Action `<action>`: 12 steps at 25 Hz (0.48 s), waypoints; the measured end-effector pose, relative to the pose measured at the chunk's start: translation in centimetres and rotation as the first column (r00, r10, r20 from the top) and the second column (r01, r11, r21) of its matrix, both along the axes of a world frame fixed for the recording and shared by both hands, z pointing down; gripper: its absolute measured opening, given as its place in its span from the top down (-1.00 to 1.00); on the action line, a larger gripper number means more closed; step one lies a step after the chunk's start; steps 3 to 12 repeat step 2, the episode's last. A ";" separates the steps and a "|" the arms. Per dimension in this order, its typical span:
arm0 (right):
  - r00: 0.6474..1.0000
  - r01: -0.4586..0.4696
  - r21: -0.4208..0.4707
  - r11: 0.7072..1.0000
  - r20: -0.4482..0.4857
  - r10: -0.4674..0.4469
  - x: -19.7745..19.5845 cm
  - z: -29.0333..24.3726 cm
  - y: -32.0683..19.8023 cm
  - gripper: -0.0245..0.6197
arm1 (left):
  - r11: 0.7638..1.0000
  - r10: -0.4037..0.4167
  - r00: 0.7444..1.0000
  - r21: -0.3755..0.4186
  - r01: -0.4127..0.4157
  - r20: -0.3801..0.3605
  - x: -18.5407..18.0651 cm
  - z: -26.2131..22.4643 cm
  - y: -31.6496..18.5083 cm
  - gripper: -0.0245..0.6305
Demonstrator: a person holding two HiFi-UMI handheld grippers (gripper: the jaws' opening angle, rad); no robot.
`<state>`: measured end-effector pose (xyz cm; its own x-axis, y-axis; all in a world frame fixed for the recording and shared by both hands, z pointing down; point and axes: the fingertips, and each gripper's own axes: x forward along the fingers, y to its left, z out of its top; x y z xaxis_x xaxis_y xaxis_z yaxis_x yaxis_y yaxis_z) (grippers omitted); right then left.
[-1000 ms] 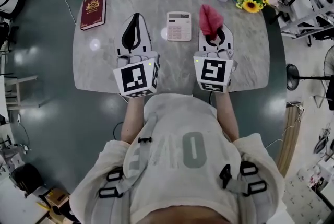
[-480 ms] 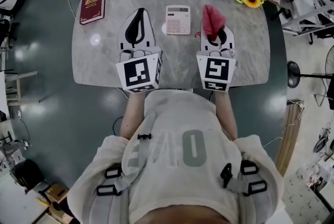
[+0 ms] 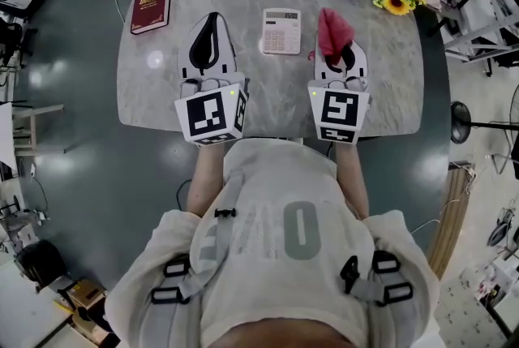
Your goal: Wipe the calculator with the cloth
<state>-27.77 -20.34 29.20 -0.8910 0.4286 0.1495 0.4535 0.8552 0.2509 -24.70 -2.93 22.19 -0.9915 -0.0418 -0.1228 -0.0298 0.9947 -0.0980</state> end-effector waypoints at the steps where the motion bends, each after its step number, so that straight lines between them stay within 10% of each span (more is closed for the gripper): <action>1: 1.000 0.003 0.001 1.000 0.001 -0.003 0.0 0.0 0.0 0.76 | 1.000 -0.003 1.000 0.000 0.003 0.001 0.0 0.0 0.0 0.86; 12: 1.000 0.006 0.003 1.000 0.003 -0.006 0.0 0.0 0.0 0.76 | 1.000 -0.006 1.000 0.001 0.006 0.002 0.0 -0.1 0.0 0.86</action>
